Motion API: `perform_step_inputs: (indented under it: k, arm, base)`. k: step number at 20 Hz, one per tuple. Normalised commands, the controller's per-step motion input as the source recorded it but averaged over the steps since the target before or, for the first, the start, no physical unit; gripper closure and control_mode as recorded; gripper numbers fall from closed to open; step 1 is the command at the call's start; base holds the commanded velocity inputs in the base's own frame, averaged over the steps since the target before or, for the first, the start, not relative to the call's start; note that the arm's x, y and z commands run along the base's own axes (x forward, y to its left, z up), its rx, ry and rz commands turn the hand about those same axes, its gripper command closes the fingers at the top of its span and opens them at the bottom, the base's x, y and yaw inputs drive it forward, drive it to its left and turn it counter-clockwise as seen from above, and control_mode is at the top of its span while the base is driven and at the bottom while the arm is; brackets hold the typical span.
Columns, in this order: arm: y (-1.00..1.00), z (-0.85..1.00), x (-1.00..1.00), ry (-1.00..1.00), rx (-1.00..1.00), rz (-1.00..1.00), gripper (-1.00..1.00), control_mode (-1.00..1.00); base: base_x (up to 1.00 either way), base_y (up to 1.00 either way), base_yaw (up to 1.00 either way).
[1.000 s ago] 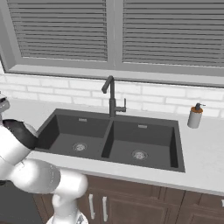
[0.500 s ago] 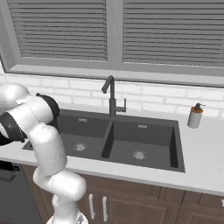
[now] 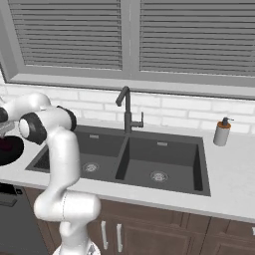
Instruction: Pick the eggplant from the sink and place it in the bowl. Then pick the bowl and place it in the microwave. Then close the microwave door and press the start button.
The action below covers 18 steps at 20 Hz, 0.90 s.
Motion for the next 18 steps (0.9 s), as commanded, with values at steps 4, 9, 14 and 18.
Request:
perform_step_inputs:
  k: [4,9,14,18]
  arm:
    - [0.32,-0.03,0.16,0.06,-0.09,-0.05,1.00,-1.00]
    - [0.07,-0.35,0.17,0.01,-0.06,-0.03,1.00,-1.00]
    - [0.00,-0.35,0.16,0.00,0.00,0.00,1.00,-1.00]
    - [0.00,-0.28,0.19,0.02,0.00,0.00,1.00,-1.00]
  base:
    - [0.00,0.00,0.00]
    - [0.00,0.00,0.00]
    - [0.00,0.00,0.00]
    - [0.00,0.00,0.00]
